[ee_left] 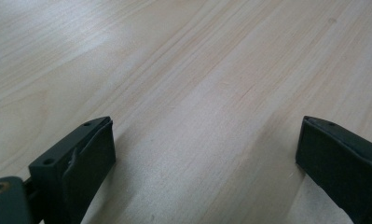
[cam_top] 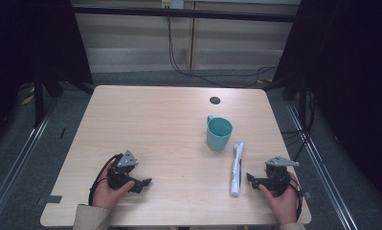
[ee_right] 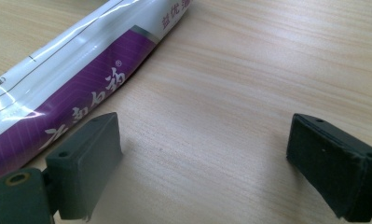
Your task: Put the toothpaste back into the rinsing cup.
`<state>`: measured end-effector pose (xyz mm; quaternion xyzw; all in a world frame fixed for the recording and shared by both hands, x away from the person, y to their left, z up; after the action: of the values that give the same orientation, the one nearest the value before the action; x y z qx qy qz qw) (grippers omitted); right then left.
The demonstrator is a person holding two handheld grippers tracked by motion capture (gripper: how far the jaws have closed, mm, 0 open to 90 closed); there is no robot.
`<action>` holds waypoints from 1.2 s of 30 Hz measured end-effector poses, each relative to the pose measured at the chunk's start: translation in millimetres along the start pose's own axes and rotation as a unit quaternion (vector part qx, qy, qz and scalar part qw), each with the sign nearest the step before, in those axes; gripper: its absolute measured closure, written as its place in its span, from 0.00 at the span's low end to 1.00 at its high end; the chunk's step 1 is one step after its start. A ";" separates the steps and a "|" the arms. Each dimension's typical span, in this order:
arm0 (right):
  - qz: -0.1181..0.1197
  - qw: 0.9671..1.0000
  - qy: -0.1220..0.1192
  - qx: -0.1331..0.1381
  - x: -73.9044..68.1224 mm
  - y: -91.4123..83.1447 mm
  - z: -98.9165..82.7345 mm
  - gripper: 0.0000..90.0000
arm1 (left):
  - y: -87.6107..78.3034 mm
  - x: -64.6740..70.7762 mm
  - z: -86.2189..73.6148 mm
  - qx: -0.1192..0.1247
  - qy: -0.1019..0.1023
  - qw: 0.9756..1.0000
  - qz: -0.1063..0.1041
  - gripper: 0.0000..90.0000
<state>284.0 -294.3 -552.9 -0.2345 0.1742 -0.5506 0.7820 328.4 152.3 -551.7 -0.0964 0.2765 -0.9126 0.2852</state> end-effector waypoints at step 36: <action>0.056 0.988 0.010 -0.145 -20.2 0.8 56.0 0.24 | -1.8 0.4 -0.8 -0.003 0.001 1.000 0.007 0.05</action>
<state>307.6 -265.2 -506.7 -0.3300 0.2725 -0.4774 0.7674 327.0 153.6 -551.3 -0.0948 0.2801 -0.9099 0.2911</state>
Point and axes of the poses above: each handheld gripper's, and its own axes: y roughly forward along the jaws, z roughly out of its top, x roughly to its right, the point moved 6 cm from there along y, roughly forward along the jaws, and after that the axes turned 11 degrees about x, right-handed, at the moved point
